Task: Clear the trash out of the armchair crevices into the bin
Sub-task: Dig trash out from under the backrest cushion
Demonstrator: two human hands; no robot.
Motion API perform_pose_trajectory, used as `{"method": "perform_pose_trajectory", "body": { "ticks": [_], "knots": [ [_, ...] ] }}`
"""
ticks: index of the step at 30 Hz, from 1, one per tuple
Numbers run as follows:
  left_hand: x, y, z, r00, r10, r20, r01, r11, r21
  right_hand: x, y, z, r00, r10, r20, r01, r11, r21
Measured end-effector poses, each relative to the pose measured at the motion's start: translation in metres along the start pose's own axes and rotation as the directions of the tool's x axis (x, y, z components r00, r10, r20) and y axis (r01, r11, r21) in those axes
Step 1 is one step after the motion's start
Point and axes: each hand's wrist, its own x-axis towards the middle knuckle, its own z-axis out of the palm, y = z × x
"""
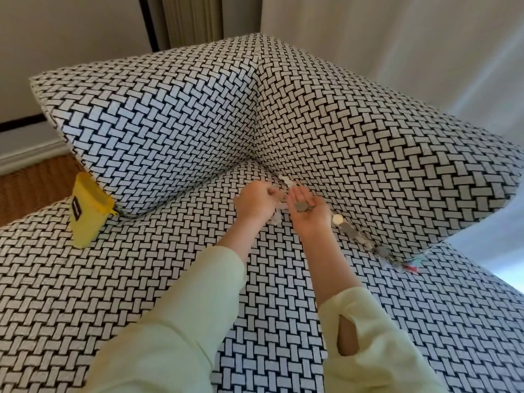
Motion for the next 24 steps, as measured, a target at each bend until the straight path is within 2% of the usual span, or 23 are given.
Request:
{"method": "perform_pose_trajectory", "body": {
  "ticks": [3, 5, 10, 15, 17, 19, 21, 24],
  "knots": [
    [-0.004, -0.005, -0.003, 0.997, -0.056, 0.048, 0.052, 0.995, 0.081, -0.005, -0.003, 0.004, 0.998, -0.019, -0.063, 0.023, 0.998, 0.062],
    [-0.007, -0.008, -0.005, 0.994, -0.06, 0.09, 0.05, 0.992, 0.112, -0.007, -0.003, 0.007, 0.996, -0.041, -0.084, 0.045, 0.998, 0.044],
    [-0.01, -0.015, -0.03, 0.999, -0.031, -0.023, 0.03, 0.999, -0.041, -0.014, 0.011, 0.019, 0.999, 0.007, -0.031, -0.007, 1.0, -0.006],
    [-0.019, -0.026, -0.061, 1.0, 0.012, 0.013, -0.01, 0.988, -0.156, -0.027, 0.037, 0.038, 0.994, 0.093, 0.063, -0.092, 0.996, -0.018],
    [-0.024, -0.037, -0.073, 0.996, 0.001, -0.087, -0.017, 0.983, -0.18, -0.032, 0.053, 0.049, 0.986, 0.129, 0.101, -0.124, 0.99, -0.06],
    [-0.028, -0.047, -0.088, 0.968, -0.018, -0.249, -0.036, 0.977, -0.211, -0.035, 0.07, 0.059, 0.977, 0.167, 0.131, -0.153, 0.982, -0.111],
    [-0.035, -0.066, -0.112, 0.903, -0.059, -0.425, -0.031, 0.979, -0.201, -0.04, 0.099, 0.07, 0.961, 0.24, 0.136, -0.214, 0.96, -0.18],
    [-0.041, -0.094, -0.149, 0.792, -0.145, -0.593, 0.005, 0.973, -0.232, -0.049, 0.14, 0.087, 0.926, 0.35, 0.145, -0.302, 0.913, -0.273]
  ]
}}
